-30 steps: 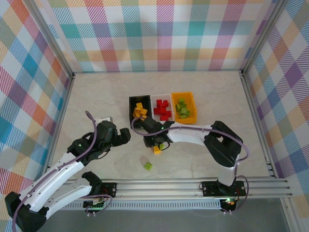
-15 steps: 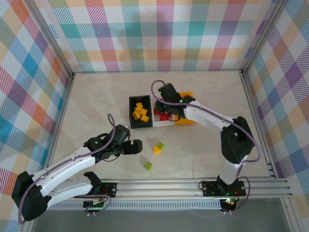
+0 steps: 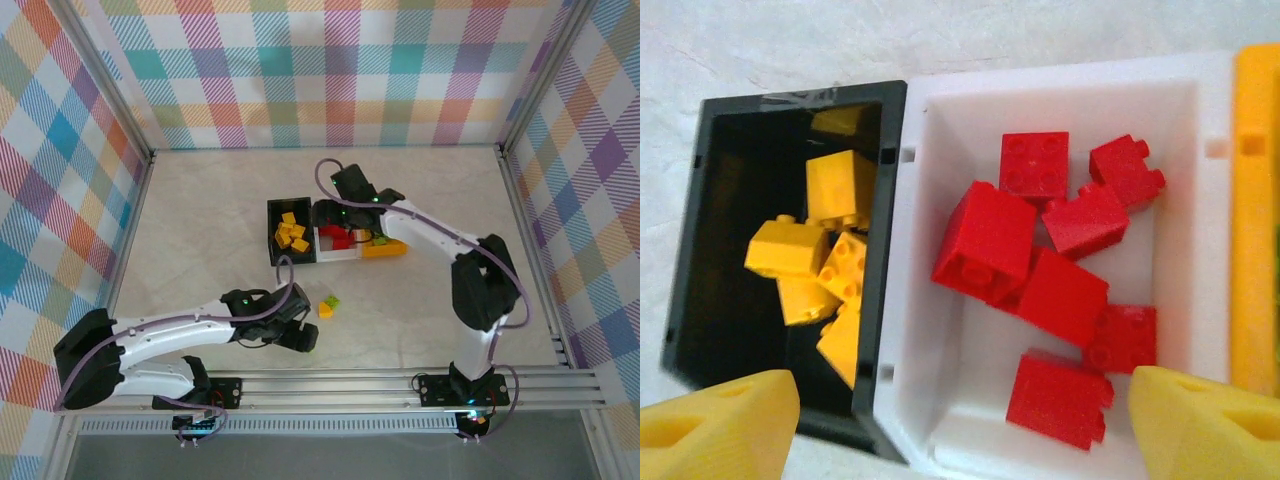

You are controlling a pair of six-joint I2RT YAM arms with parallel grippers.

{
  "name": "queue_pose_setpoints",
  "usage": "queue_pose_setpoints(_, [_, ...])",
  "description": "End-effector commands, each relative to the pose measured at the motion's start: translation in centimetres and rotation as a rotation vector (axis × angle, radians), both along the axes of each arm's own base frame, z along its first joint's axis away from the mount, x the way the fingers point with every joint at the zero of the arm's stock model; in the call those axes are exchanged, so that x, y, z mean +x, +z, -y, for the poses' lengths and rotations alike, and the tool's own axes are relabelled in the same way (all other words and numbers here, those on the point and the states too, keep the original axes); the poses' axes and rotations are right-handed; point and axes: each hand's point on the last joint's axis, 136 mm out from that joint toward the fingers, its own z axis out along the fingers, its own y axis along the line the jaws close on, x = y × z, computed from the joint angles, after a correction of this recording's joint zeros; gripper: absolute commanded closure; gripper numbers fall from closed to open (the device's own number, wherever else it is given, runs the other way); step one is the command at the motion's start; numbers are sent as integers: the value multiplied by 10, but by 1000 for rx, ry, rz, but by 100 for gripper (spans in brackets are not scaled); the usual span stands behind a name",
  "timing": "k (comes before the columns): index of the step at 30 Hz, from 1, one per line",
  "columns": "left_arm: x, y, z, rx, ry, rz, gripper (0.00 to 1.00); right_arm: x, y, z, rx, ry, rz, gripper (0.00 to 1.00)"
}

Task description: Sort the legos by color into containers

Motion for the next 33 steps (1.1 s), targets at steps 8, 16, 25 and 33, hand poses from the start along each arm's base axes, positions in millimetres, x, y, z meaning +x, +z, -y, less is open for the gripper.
queue_pose_setpoints(8, [-10, -23, 25, 113, -128, 0, 23, -49, 9, 36, 61, -46, 6, 13])
queue_pose_setpoints(16, [-7, -39, 34, 135, -153, -11, 44, -73, 11, 54, 89, -70, 7, 12])
queue_pose_setpoints(25, [7, -11, 30, 121, -118, 76, 67, -94, -1, 79, 63, -113, -8, 12])
queue_pose_setpoints(33, [111, 96, 75, -108, -35, 284, 67, -113, -31, 109, 7, -211, -49, 11])
